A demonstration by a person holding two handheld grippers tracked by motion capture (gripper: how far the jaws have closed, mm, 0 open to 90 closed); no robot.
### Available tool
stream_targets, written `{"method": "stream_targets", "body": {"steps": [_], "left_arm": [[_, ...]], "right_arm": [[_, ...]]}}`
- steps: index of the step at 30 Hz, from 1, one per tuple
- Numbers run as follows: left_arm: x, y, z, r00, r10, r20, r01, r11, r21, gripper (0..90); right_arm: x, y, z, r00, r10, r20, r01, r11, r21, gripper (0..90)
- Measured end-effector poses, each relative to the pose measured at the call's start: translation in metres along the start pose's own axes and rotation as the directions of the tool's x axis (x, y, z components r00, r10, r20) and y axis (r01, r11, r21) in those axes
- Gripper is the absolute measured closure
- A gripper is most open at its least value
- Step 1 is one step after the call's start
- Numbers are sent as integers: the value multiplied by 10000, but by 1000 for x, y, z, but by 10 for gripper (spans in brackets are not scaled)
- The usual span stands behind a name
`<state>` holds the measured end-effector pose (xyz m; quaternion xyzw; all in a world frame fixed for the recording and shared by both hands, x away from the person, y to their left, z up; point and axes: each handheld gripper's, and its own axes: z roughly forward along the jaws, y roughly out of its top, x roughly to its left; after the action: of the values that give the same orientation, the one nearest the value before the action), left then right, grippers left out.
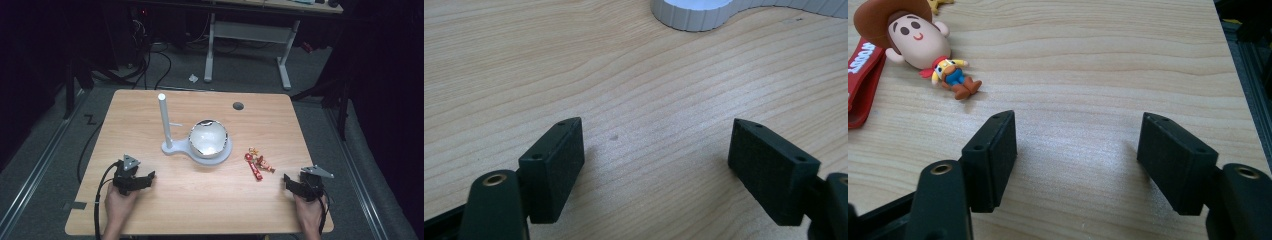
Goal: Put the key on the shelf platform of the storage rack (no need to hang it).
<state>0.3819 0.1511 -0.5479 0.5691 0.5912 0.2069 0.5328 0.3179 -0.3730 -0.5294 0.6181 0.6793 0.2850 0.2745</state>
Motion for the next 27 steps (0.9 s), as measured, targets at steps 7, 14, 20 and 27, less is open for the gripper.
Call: {"method": "stream_targets", "body": {"steps": [7,14,20,27], "left_arm": [[0,0,0,10000,0,-1,0,10000,1,228],[0,0,0,10000,3,0,-3,10000,8,227],[0,0,0,10000,-1,5,1,10000,14,227],[0,0,0,10000,-6,10,6,10000,16,227]], "right_arm": [[4,0,-3,9998,-189,-45,189,9998,54,339],[11,1,-11,9993,-295,-251,288,9992,-269,342],[21,6,-19,9977,-554,-395,533,9972,-532,341],[30,11,-20,9938,-727,-847,681,9961,-563,329]]}}
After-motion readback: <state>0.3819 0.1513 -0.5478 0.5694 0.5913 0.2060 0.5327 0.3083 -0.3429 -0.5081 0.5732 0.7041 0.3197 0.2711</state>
